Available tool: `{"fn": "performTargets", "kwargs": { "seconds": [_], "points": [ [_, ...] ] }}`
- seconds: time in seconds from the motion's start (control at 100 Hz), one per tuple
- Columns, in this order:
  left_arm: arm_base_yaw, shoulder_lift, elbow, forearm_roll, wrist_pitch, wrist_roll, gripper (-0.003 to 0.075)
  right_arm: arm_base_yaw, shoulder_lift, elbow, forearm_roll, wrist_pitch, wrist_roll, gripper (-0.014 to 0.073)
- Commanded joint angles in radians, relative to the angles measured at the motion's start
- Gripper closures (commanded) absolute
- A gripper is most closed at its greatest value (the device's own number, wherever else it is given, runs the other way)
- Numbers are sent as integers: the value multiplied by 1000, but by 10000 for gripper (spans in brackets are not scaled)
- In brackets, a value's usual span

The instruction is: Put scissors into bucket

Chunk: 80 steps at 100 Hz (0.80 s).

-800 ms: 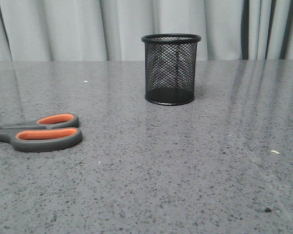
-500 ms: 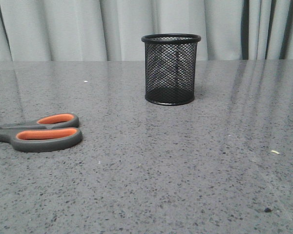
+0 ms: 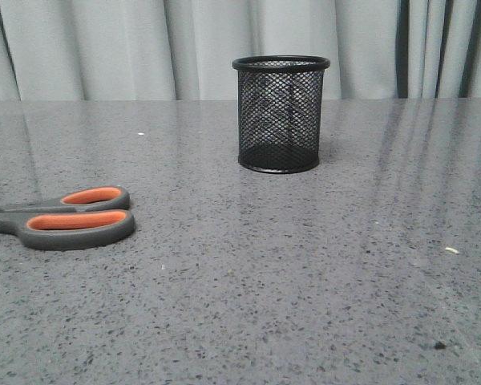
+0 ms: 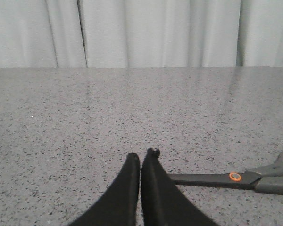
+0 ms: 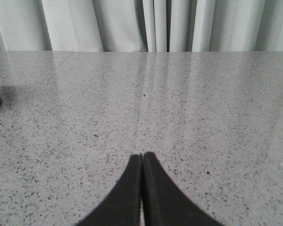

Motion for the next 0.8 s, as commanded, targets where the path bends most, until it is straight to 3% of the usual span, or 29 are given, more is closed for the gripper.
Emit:
{"fn": "performTargets", "kwargs": {
  "seconds": [0.0, 0.26, 0.42, 0.61, 0.79],
  "points": [
    [3, -28, 40, -1, -78, -9, 739, -5, -24, 7, -12, -102, -2, 659],
    [3, -28, 40, -1, -107, -9, 740, -5, -24, 5, -6, -126, -2, 659],
    [3, -28, 40, -60, -131, -9, 740, -5, -24, 5, 122, -148, -2, 659],
    [3, -28, 40, -320, -144, -9, 740, -5, -24, 5, 282, -182, -2, 659],
    [3, -28, 36, -632, -167, -9, 740, -5, -24, 0, 547, -195, -2, 659]
  ]
}}
